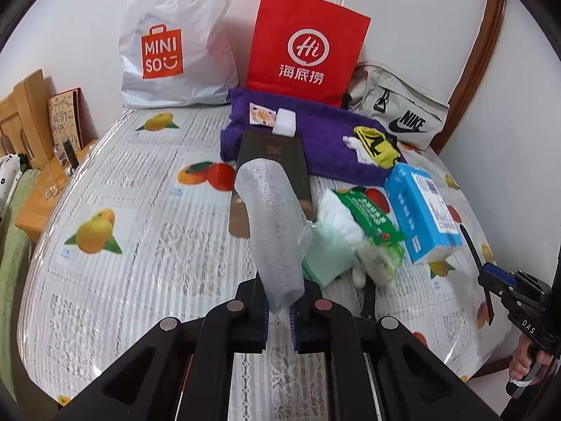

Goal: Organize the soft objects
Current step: 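Carry mesh bag and watch strap over the purple towel with both grippers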

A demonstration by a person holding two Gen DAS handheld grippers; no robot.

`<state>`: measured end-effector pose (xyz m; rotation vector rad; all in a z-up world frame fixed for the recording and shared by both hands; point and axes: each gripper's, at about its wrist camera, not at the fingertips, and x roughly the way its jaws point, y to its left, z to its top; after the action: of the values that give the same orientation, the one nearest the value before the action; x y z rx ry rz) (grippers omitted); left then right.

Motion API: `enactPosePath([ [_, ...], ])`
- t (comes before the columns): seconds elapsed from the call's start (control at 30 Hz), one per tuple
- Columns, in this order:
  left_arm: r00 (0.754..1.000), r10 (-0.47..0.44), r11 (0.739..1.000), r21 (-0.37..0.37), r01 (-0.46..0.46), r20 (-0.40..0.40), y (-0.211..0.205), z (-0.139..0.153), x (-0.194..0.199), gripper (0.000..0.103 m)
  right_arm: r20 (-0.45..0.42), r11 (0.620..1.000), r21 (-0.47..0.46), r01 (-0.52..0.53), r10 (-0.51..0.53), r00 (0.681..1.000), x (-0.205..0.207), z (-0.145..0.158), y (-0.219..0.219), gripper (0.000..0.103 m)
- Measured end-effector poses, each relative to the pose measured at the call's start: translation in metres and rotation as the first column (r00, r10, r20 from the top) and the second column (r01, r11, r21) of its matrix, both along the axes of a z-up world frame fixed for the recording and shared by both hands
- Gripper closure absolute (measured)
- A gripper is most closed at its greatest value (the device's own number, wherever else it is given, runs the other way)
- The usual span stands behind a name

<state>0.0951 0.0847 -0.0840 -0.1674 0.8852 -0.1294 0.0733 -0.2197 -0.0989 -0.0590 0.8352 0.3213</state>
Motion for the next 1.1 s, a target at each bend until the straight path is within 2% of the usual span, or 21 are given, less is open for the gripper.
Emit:
enactPosePath([
  [0.57,0.999,0.02,1.0,-0.007,-0.02,0.032,0.005,0.031,0.035,0.094,0.033,1.0,0.014,-0.003,0.002,0.999,0.054,0.028,0.0,0.082],
  [1.1,0.998,0.044,0.998,-0.036,-0.043,0.032,0.009,0.042,0.1,0.094,0.046,0.999,0.037,0.004,-0.006,0.999,0.131,0.036,0.005,0.082],
])
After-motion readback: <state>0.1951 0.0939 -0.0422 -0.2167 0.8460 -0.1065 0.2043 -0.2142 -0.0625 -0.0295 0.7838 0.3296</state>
